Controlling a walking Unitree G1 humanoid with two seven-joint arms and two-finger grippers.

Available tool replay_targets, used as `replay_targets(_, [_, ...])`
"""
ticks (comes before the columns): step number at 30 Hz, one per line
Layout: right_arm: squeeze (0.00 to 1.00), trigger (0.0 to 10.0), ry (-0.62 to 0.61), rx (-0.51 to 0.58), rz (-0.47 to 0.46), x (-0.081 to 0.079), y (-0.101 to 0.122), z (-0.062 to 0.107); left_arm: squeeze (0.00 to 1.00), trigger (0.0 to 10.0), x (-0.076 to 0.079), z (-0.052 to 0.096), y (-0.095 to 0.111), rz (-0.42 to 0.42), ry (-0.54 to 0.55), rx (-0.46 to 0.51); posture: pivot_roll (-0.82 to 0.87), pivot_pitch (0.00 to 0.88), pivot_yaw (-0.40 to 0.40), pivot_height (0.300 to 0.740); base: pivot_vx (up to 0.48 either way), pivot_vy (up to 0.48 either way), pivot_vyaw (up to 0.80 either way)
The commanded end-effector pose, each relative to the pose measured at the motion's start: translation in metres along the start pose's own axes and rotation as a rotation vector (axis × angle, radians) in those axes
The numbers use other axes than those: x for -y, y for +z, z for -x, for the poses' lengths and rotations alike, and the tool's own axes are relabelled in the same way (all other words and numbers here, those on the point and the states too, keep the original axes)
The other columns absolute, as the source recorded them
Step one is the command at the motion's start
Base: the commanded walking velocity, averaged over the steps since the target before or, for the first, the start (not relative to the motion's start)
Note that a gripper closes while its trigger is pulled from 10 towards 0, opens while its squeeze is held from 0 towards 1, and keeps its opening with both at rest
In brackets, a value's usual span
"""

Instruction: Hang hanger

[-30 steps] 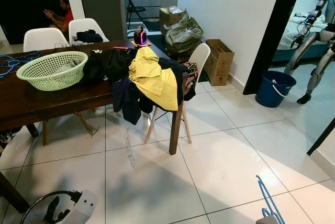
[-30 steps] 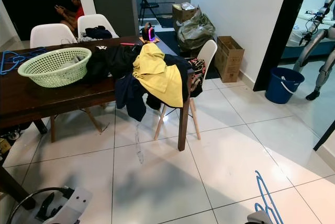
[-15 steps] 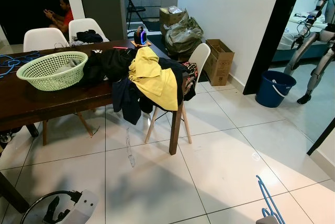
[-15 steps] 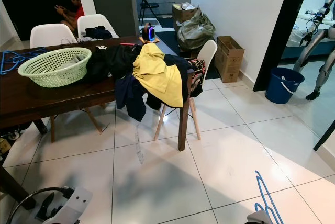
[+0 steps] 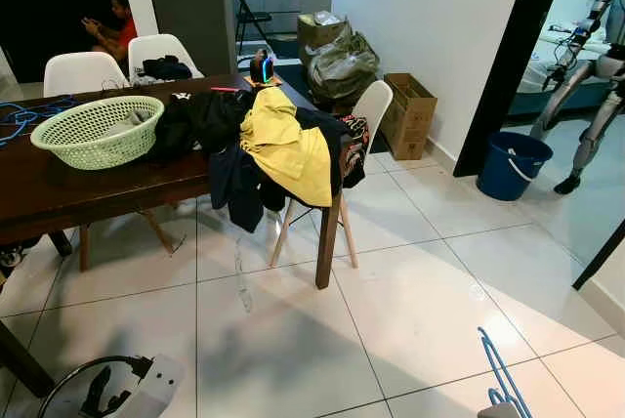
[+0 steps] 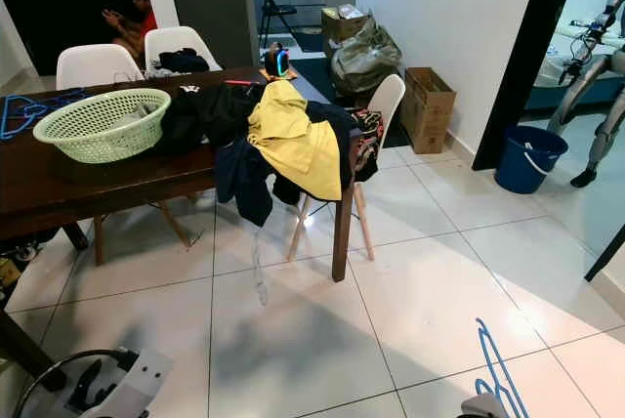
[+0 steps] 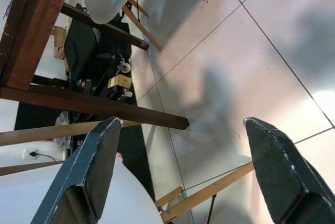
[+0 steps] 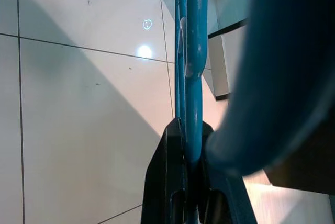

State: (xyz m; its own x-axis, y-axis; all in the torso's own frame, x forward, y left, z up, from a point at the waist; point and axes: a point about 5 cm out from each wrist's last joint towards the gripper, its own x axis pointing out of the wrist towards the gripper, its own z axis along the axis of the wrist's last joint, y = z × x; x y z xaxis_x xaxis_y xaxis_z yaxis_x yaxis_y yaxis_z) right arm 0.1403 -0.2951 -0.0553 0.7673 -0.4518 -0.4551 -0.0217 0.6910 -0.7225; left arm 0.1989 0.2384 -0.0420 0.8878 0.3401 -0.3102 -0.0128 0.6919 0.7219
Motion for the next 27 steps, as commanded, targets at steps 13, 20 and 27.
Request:
replay_targets(13, [0.0, 10.0, -0.005, -0.017, -0.004, 0.0014, -0.0024, 0.0, 0.0, 10.0, 0.0017, 0.001, -0.0015, -0.012, -0.01, -0.008, 0.01, 0.0, -0.017, 0.74, 0.0, 0.0, 0.0])
replay_targets(20, [0.0, 10.0, -0.004, -0.018, -0.004, 0.0016, -0.0023, -0.0002, 0.0, 10.0, 0.002, 0.0009, -0.0012, -0.012, -0.01, -0.008, 0.01, 0.0, -0.017, 0.74, 0.0, 0.0, 0.0])
replay_targets(27, [0.0, 10.0, -0.004, -0.018, -0.004, 0.0015, -0.0023, -0.0002, 0.0, 10.0, 0.002, 0.0008, -0.0012, -0.013, -0.011, -0.008, 0.01, 0.0, -0.018, 0.74, 0.0, 0.0, 0.0])
